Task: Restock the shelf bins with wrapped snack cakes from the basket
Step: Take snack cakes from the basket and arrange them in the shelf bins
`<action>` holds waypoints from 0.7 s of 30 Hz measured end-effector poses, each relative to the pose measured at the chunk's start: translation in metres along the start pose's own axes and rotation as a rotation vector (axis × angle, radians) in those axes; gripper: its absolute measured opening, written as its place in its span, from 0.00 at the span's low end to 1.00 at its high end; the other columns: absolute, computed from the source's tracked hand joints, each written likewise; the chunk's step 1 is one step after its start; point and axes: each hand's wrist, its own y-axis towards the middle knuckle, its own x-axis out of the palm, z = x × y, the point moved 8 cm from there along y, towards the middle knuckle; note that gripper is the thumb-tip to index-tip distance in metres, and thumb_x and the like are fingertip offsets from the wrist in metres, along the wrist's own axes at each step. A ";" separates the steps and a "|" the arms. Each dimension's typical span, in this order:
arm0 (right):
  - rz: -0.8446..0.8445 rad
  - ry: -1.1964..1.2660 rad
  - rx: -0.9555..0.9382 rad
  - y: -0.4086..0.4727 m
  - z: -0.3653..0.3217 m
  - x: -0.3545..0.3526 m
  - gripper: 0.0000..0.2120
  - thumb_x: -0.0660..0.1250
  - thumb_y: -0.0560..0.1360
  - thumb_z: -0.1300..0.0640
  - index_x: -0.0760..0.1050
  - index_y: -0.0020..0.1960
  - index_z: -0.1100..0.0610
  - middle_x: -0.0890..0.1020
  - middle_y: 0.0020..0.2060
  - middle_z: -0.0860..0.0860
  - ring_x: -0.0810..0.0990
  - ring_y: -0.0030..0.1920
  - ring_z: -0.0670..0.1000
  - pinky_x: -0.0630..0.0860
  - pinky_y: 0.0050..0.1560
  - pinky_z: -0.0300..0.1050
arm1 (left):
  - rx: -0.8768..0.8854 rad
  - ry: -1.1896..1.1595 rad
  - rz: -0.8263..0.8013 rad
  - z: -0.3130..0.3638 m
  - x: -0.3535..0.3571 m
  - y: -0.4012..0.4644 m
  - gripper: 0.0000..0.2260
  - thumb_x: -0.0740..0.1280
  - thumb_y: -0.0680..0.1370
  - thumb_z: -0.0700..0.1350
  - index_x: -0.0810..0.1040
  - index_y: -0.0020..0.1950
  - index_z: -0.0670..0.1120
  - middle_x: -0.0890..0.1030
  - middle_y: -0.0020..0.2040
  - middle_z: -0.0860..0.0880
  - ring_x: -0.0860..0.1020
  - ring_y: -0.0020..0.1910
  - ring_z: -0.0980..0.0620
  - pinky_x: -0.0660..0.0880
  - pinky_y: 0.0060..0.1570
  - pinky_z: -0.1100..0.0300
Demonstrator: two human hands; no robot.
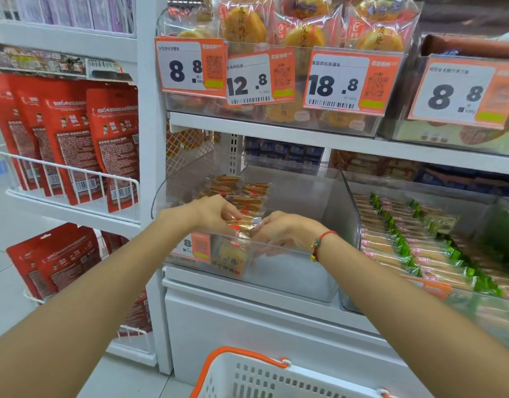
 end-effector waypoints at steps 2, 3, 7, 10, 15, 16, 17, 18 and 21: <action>-0.018 0.004 -0.013 0.003 -0.005 0.004 0.18 0.74 0.69 0.61 0.79 0.58 0.62 0.84 0.51 0.54 0.83 0.50 0.50 0.79 0.56 0.46 | -0.003 0.045 -0.028 -0.001 -0.003 -0.002 0.22 0.70 0.76 0.42 0.73 0.70 0.51 0.75 0.66 0.50 0.74 0.63 0.49 0.69 0.66 0.53; -0.021 -0.002 -0.022 0.004 -0.007 0.005 0.17 0.74 0.70 0.61 0.79 0.58 0.62 0.84 0.51 0.55 0.83 0.49 0.50 0.80 0.55 0.45 | -0.006 0.062 -0.059 -0.001 -0.004 -0.003 0.22 0.68 0.77 0.40 0.72 0.71 0.50 0.74 0.68 0.49 0.73 0.65 0.49 0.68 0.67 0.53; -0.026 -0.010 -0.060 -0.002 -0.007 0.004 0.20 0.72 0.73 0.56 0.75 0.61 0.65 0.84 0.51 0.56 0.84 0.50 0.51 0.81 0.47 0.40 | -0.044 0.167 -0.199 -0.003 -0.003 -0.003 0.23 0.63 0.78 0.36 0.69 0.73 0.51 0.67 0.73 0.49 0.65 0.72 0.48 0.60 0.72 0.51; 0.171 -0.141 -0.234 -0.011 -0.017 -0.012 0.26 0.72 0.72 0.49 0.66 0.64 0.56 0.76 0.52 0.47 0.79 0.53 0.50 0.76 0.46 0.39 | -0.052 0.147 -0.224 -0.005 -0.005 -0.002 0.25 0.63 0.77 0.34 0.69 0.72 0.52 0.68 0.73 0.49 0.66 0.71 0.48 0.62 0.72 0.51; 0.013 -0.120 -0.238 -0.019 -0.018 0.007 0.17 0.66 0.77 0.47 0.75 0.63 0.50 0.79 0.57 0.53 0.80 0.56 0.53 0.79 0.53 0.45 | -0.090 0.111 -0.130 -0.004 -0.005 0.002 0.27 0.60 0.75 0.31 0.71 0.71 0.50 0.69 0.72 0.48 0.67 0.70 0.47 0.65 0.70 0.53; -0.005 -0.133 -0.219 -0.019 -0.018 0.008 0.16 0.66 0.77 0.47 0.75 0.63 0.49 0.79 0.58 0.54 0.80 0.57 0.53 0.79 0.54 0.46 | -0.104 0.123 -0.113 -0.005 -0.005 0.004 0.26 0.60 0.75 0.31 0.70 0.71 0.50 0.68 0.72 0.47 0.66 0.70 0.47 0.65 0.69 0.54; -0.014 -0.151 -0.208 -0.019 -0.019 0.008 0.17 0.66 0.76 0.47 0.75 0.63 0.50 0.79 0.59 0.55 0.80 0.57 0.53 0.79 0.56 0.46 | -0.124 0.139 -0.106 -0.007 -0.004 0.005 0.26 0.60 0.75 0.32 0.70 0.71 0.50 0.67 0.73 0.47 0.66 0.70 0.46 0.65 0.69 0.53; -0.013 -0.173 -0.193 -0.016 -0.020 0.007 0.18 0.66 0.76 0.47 0.75 0.64 0.51 0.79 0.60 0.55 0.81 0.57 0.53 0.79 0.57 0.47 | -0.143 0.152 -0.102 -0.008 -0.004 0.006 0.26 0.60 0.75 0.32 0.70 0.71 0.50 0.66 0.73 0.47 0.66 0.70 0.46 0.65 0.69 0.53; 0.001 -0.234 -0.158 -0.012 -0.025 0.006 0.21 0.66 0.77 0.49 0.73 0.67 0.57 0.80 0.59 0.56 0.82 0.52 0.52 0.79 0.56 0.47 | -0.171 0.196 -0.058 -0.003 -0.001 0.007 0.24 0.62 0.76 0.34 0.72 0.70 0.51 0.71 0.69 0.48 0.70 0.65 0.46 0.69 0.65 0.55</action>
